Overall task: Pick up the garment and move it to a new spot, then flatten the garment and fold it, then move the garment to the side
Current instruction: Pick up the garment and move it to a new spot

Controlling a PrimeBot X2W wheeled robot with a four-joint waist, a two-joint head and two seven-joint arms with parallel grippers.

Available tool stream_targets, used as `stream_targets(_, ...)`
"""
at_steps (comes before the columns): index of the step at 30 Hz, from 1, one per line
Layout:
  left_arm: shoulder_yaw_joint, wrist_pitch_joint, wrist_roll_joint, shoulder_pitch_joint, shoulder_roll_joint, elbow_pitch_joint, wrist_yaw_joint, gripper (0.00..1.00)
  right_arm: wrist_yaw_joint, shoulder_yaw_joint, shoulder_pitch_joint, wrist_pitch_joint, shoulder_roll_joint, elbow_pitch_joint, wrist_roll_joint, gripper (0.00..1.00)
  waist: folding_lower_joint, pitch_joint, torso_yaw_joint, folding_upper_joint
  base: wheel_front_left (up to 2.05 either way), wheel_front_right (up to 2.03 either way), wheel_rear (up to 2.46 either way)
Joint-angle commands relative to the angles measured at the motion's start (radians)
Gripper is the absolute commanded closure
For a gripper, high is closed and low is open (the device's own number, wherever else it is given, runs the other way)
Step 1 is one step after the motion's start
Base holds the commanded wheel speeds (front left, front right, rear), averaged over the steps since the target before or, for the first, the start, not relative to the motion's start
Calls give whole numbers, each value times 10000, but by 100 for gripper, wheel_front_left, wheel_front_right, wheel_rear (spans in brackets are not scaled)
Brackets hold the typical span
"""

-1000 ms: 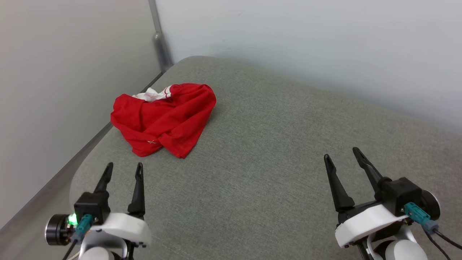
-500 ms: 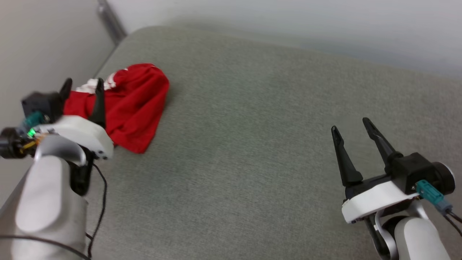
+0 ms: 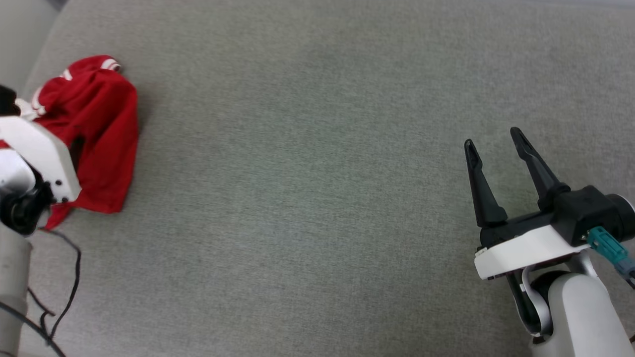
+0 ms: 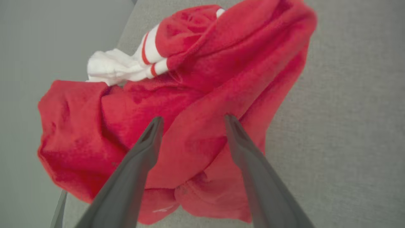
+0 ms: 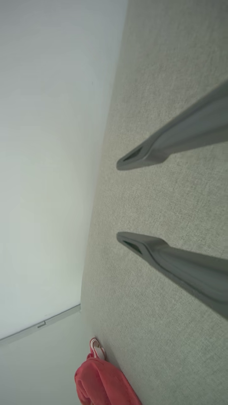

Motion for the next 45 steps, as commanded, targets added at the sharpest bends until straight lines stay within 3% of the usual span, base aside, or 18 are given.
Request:
stream_targets(1,-133,156,-153,-48,124,144,-18,0,-3,23,-186,-79,19,21,69,0,-2,343,-308,-1,0,0,0)
stream_targets(7,-396,1344,-1025,-20,585,1516,-19,0,-3,94,-461,-194,63,146,78,0,-2,720,-583,-1,0,0,0)
stream_targets(13,-679,1889,-1109,71,394,2507,59,0,-3,34,-572,-256,62,270,163,0,-2,820,-726,-1,0,0,0)
stream_targets(14,-702,1829,-1062,29,360,2571,117,36,-3,14,-578,-251,47,285,161,0,-2,807,-730,-1,0,0,0)
stream_targets(15,-739,1629,-966,-48,363,2567,202,80,-3,-7,-574,-256,31,304,172,0,-2,780,-729,-1,0,0,0)
stream_targets(16,-730,1459,-950,-139,348,2579,291,100,-3,-35,-554,-267,24,334,185,0,-2,731,-722,-1,0,0,0)
stream_targets(22,-838,201,-572,-560,529,2479,608,100,-3,-148,-282,-279,39,434,219,0,-2,170,-604,-1,0,0,0)
stream_targets(31,-999,-3182,214,-1167,668,1998,1047,100,-3,-387,261,-334,110,575,359,0,-2,-1217,-258,-1,0,0,0)
stream_targets(39,-1037,-5706,427,-1568,238,1613,1191,100,-3,-533,743,-383,188,582,496,0,-2,-2381,-288,-1,0,0,0)
stream_targets(45,-1126,-6361,342,-1533,-382,994,1165,100,-3,-658,1119,-292,216,436,577,0,-2,-3030,-664,-1,0,0,0)
